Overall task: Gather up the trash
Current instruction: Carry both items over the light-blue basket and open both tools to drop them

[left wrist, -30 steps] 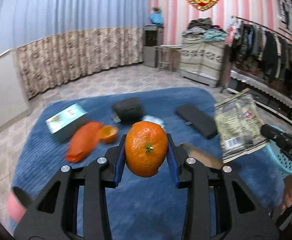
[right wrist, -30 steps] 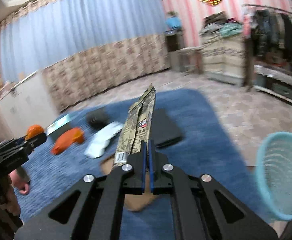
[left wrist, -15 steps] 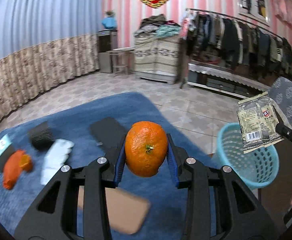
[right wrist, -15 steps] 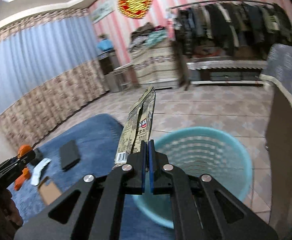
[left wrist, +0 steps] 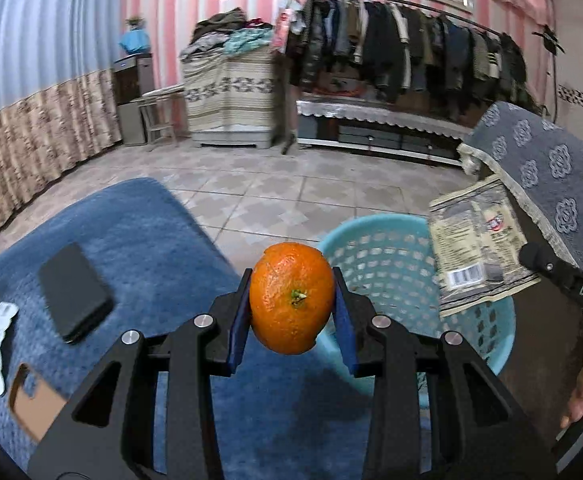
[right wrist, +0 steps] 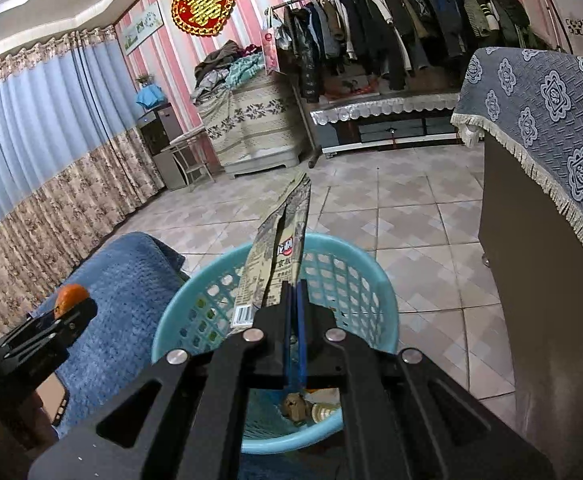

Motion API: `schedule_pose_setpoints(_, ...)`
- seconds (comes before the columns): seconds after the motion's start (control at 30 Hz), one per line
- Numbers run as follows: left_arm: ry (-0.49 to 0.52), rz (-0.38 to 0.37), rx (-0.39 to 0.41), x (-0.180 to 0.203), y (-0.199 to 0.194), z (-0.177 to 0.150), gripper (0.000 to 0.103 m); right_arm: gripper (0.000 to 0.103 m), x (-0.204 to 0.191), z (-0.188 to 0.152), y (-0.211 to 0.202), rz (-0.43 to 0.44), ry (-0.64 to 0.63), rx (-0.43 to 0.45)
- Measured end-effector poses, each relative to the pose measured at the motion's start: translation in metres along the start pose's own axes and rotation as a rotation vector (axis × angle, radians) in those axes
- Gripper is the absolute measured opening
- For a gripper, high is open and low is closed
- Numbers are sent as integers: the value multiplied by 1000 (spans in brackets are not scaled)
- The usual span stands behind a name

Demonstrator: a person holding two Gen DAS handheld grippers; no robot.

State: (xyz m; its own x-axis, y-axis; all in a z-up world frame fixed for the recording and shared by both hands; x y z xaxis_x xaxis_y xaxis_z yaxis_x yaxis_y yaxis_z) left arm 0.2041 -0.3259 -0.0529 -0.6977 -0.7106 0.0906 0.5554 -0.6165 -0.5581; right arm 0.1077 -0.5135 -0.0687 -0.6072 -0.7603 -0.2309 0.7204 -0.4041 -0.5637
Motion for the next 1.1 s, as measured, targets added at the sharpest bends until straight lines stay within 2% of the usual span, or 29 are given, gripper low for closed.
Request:
schedule_pose_setpoints(0.33, 62, -72, -64, 32, 48, 5, 36, 3, 4, -6, 12, -32, -8, -39)
schedule_pose_setpoints(0.57, 89, -88, -90, 44, 76, 4, 40, 3, 9, -12, 22, -47, 6, -72)
schedule_pose_setpoints(0.6, 84, -88, -97, 43, 80, 6, 44, 3, 8, -12, 22, -48, 3, -73)
schedule_pose_setpoints(0.63, 77, -87, -104, 42, 83, 7, 57, 3, 7, -12, 23, -48, -1, -74)
schedule_pose_setpoints(0.7, 59, -69, -90, 37, 83, 12, 72, 3, 5, -13, 23, -47, -7, -78)
schedule_pose_setpoints(0.87, 21, -32, -44, 18, 72, 21, 87, 3, -2, -16, 27, -50, -27, -91)
schedule_pose_setpoints(1.1, -47, 29, -3, -20, 42, 20, 92, 5, -18, -16, 35, -54, -78, -75)
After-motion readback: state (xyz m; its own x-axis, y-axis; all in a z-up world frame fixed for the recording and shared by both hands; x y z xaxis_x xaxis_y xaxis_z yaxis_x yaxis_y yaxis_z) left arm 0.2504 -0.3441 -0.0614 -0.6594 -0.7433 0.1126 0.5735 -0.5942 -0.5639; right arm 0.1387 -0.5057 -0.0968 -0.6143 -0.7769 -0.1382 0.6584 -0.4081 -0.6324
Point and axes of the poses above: each gripper's, at about its wrist camera, not at the fingertips, and y roughly the way its jaws point, x to its right, z to its top, the point moved 5 cm from there along y, roughly the way its jaws point, and after that the axes turned 9 degrees about -z, right-handed, at the moved point
